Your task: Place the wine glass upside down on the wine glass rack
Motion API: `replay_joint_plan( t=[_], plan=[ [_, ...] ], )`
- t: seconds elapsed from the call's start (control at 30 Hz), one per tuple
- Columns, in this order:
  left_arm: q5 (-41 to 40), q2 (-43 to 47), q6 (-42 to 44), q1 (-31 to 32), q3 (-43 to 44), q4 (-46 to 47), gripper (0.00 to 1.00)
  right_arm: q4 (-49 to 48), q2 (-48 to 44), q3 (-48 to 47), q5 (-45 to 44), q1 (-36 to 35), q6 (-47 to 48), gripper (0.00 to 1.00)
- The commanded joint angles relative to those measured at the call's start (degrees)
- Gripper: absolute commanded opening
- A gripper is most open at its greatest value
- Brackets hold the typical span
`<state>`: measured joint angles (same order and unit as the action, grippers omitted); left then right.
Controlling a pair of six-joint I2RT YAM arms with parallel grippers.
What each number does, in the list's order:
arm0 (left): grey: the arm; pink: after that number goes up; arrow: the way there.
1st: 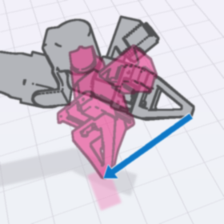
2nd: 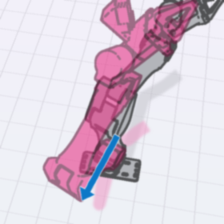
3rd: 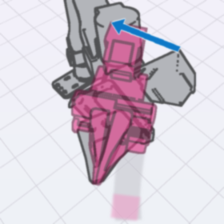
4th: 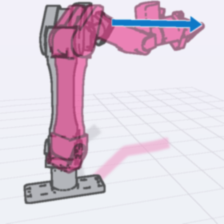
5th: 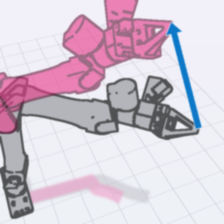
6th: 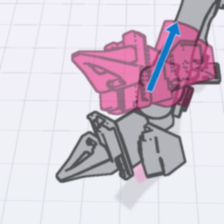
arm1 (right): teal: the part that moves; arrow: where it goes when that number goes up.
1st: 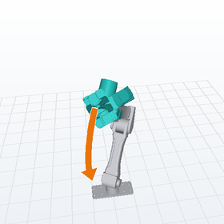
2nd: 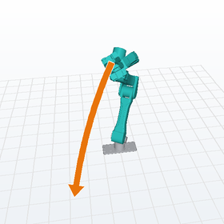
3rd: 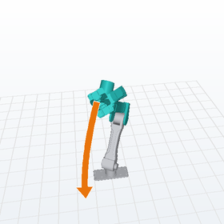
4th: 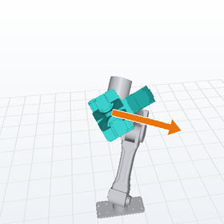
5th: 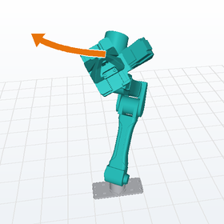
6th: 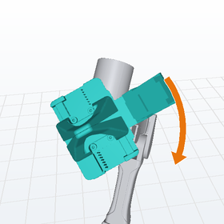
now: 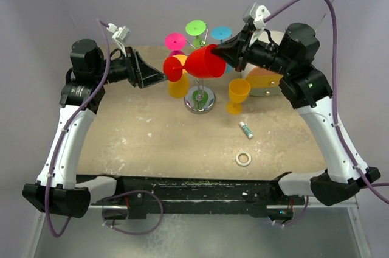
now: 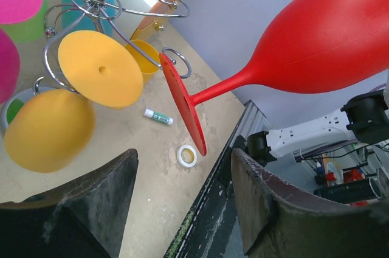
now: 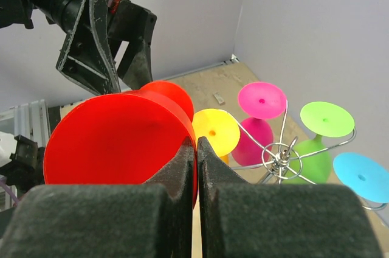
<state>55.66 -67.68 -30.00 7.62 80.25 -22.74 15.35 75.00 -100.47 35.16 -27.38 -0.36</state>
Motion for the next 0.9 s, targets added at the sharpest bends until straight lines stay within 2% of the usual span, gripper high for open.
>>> replay_joint_plan(
  t=[0.0, 0.2, 0.53, 0.87],
  plan=[
    [0.9, -0.8, -1.3, 0.8, 2.9, 3.9, 0.63, -3.9, -0.3, 0.1, -1.3, -0.6, -1.0, 0.00],
    [1.1, -1.5, -2.1, 1.2, 2.8, 4.8, 0.46, -3.8, 0.9, -0.6, -2.5, -1.5, 0.2, 0.00],
    [-0.4, -1.2, -0.9, 1.6, 2.4, 4.2, 0.26, -3.7, 1.8, -0.3, -4.8, -2.9, 2.3, 0.00],
    [-2.2, -2.2, 0.3, 2.0, 2.9, 2.5, 0.23, -3.9, 1.8, 0.5, -3.6, -3.6, 2.5, 0.00]
  ],
)
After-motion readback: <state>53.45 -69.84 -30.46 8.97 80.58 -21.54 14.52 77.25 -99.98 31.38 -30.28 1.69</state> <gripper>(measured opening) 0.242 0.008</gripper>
